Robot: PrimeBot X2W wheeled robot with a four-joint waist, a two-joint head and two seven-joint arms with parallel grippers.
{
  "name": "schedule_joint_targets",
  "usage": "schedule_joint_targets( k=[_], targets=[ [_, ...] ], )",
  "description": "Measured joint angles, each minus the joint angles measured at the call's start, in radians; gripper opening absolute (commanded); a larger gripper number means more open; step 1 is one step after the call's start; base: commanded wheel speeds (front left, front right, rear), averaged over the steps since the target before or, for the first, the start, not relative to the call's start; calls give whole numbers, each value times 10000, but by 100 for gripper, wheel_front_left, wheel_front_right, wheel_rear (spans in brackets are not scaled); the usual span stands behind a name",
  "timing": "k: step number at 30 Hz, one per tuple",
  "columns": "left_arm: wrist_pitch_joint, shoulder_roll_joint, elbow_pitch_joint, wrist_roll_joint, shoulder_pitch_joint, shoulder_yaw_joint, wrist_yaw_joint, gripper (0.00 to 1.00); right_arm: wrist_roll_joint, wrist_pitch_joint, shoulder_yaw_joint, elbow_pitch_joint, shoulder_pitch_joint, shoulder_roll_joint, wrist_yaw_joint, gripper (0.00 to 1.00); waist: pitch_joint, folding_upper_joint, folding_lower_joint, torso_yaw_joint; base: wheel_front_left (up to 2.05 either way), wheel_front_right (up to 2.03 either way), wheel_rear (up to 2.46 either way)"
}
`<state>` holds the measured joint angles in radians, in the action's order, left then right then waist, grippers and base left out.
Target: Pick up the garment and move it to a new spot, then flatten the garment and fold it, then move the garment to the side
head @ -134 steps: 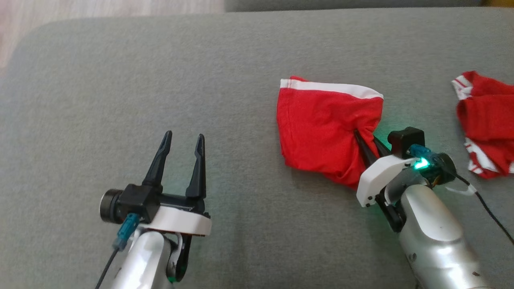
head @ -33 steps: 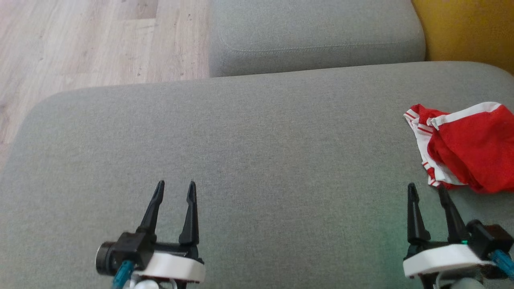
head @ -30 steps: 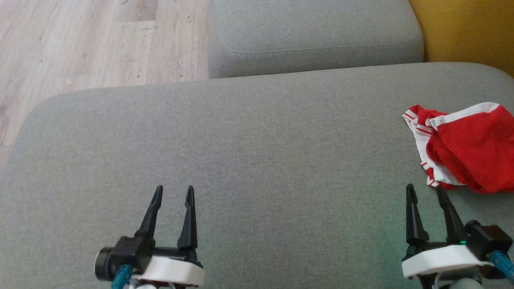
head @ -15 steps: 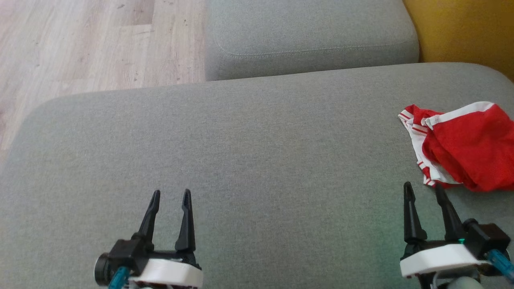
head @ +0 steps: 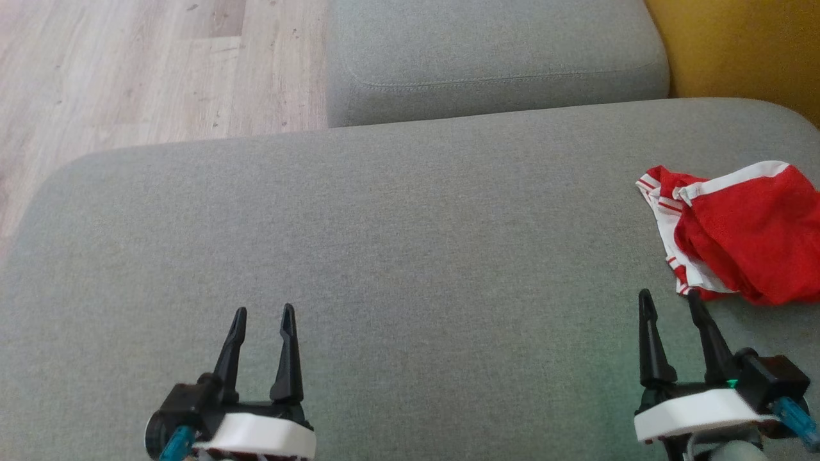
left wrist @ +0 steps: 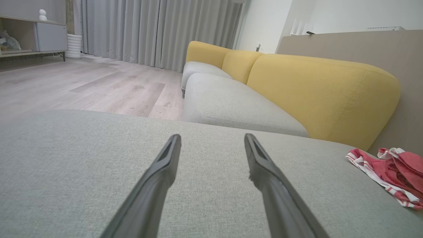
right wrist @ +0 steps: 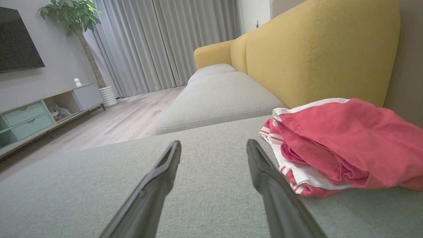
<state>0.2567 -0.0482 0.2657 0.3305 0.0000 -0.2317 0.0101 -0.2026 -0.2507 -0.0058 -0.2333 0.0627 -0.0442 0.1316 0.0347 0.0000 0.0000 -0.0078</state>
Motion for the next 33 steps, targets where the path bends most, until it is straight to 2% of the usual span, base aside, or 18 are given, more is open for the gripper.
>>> schedule_joint_targets(
  k=[23, 24, 26, 33],
  targets=[
    [0, 2, 236, 387, 0, 35, -19, 100, 2, 0, 48, 10, 1, 0, 0, 100, -52, 0, 0, 14, 0, 0, 0],
    [-4, 6, 462, 397, 48, 25, -10, 0, 2, 13, 48, -236, 28, 4, 0, 0, -56, 0, 0, 16, 0, 0, 0],
    [-21, 6, 892, 416, 359, 19, -10, 0, -33, 44, 48, -683, 285, 8, 0, 0, -59, 0, 0, 18, 0, 0, 0],
    [-199, 6, 924, 1106, 475, 75, 2, 0, -802, 155, 42, -725, 407, 8, 0, 0, -77, 0, 0, 21, 0, 0, 0]
  ],
)
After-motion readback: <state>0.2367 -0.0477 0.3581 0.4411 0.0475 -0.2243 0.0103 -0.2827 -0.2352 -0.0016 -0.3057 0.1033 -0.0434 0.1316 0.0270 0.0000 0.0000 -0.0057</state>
